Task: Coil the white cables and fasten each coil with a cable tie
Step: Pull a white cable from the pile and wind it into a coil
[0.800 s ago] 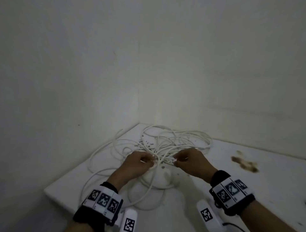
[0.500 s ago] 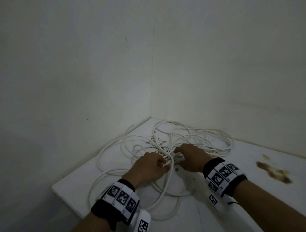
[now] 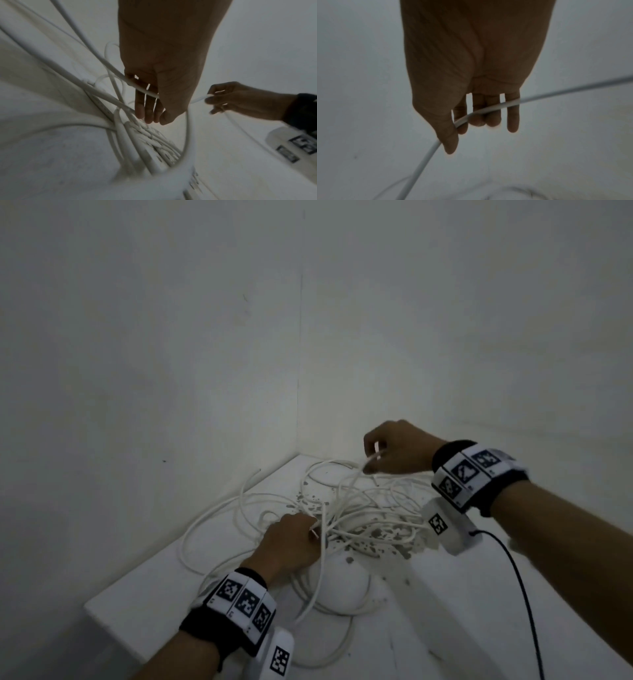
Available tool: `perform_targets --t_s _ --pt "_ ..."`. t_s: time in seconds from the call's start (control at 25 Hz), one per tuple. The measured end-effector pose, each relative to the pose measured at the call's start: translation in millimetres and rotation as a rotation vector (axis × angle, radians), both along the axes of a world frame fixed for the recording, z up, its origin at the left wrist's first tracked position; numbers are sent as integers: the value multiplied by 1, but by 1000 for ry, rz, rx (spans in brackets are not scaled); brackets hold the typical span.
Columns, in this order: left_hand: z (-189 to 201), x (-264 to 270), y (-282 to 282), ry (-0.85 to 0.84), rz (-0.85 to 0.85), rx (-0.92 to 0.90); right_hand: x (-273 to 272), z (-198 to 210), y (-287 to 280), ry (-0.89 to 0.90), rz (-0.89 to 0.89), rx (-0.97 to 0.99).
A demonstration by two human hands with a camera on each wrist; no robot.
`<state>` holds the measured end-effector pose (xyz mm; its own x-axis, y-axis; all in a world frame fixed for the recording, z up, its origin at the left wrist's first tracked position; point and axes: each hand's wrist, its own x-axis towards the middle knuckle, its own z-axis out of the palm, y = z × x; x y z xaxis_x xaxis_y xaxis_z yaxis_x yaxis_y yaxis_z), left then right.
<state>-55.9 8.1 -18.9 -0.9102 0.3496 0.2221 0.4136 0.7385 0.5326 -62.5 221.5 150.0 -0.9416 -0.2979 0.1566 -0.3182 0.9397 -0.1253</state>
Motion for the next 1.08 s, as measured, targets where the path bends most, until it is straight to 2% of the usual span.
perform_targets --t_s 0.08,0.16,0.28,0.4,0.48,0.6,0.76,0.92,1.0,1.08 --pt "6 -4 -1 13 58 120 11 40 8 119 -51 -114" --pt "11 -8 -3 6 152 230 23 75 20 293 -152 -311" --pt "17 -13 -5 -112 197 367 46 114 43 501 -322 -598" --pt "40 -12 1 -264 148 642 65 130 63 598 -450 -705" --pt "58 -13 9 -249 160 738 73 132 69 621 -473 -768" --pt "77 -17 32 -182 89 621 84 131 70 603 -444 -833" --pt "102 -11 74 -173 -157 582 91 124 68 588 -402 -929" --pt "140 -3 101 -119 -236 421 98 112 83 612 -421 -1032" --pt "168 -1 114 -91 -251 464 99 97 98 555 -478 -982" --pt "194 -3 127 -109 -257 579 99 83 109 397 -493 -901"
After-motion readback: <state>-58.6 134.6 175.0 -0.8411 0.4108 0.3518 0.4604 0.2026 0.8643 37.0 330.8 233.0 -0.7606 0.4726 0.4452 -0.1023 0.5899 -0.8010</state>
